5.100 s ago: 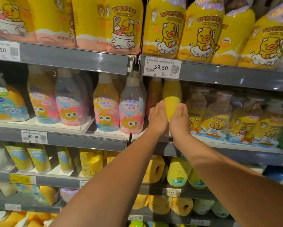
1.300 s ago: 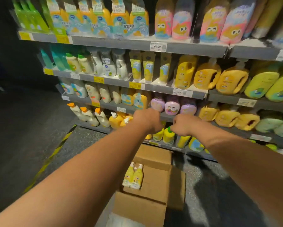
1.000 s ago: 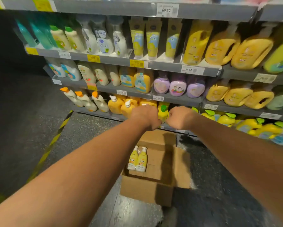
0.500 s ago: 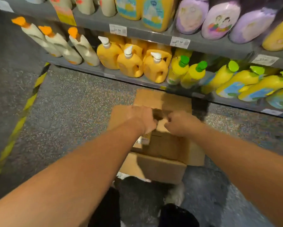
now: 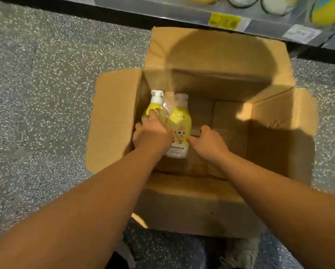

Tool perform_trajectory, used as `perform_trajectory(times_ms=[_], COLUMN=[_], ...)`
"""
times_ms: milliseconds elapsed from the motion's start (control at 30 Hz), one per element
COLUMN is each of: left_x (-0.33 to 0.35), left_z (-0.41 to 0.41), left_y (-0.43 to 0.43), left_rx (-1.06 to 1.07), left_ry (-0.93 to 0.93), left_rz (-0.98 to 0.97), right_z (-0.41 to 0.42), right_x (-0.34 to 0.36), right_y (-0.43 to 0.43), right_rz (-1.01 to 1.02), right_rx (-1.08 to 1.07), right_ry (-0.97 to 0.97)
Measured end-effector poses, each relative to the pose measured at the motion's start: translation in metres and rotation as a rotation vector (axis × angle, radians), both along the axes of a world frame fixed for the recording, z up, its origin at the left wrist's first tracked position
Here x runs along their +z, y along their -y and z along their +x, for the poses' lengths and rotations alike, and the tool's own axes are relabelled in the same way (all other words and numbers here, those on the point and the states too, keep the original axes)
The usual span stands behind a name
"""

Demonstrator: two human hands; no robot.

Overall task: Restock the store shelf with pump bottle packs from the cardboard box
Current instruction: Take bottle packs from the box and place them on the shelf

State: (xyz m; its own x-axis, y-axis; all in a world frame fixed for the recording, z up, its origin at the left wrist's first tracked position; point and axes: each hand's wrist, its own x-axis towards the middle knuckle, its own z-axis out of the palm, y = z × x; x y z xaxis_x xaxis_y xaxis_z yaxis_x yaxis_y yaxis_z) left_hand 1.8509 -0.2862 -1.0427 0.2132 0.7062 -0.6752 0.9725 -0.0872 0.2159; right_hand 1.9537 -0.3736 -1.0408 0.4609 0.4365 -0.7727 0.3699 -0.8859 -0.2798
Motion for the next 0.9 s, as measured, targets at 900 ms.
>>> perform_trajectory(times_ms=[900], left_x=[-0.088], left_z=[-0.001], left_y=[0.016], left_rx=[0.975], left_ry=[0.455], left_rz=[-0.440], right_z=[0.023], right_x=[-0.103], right_y=[0.014], right_rz=[0.122], right_rx=[-0.782], right_ry=[-0.482])
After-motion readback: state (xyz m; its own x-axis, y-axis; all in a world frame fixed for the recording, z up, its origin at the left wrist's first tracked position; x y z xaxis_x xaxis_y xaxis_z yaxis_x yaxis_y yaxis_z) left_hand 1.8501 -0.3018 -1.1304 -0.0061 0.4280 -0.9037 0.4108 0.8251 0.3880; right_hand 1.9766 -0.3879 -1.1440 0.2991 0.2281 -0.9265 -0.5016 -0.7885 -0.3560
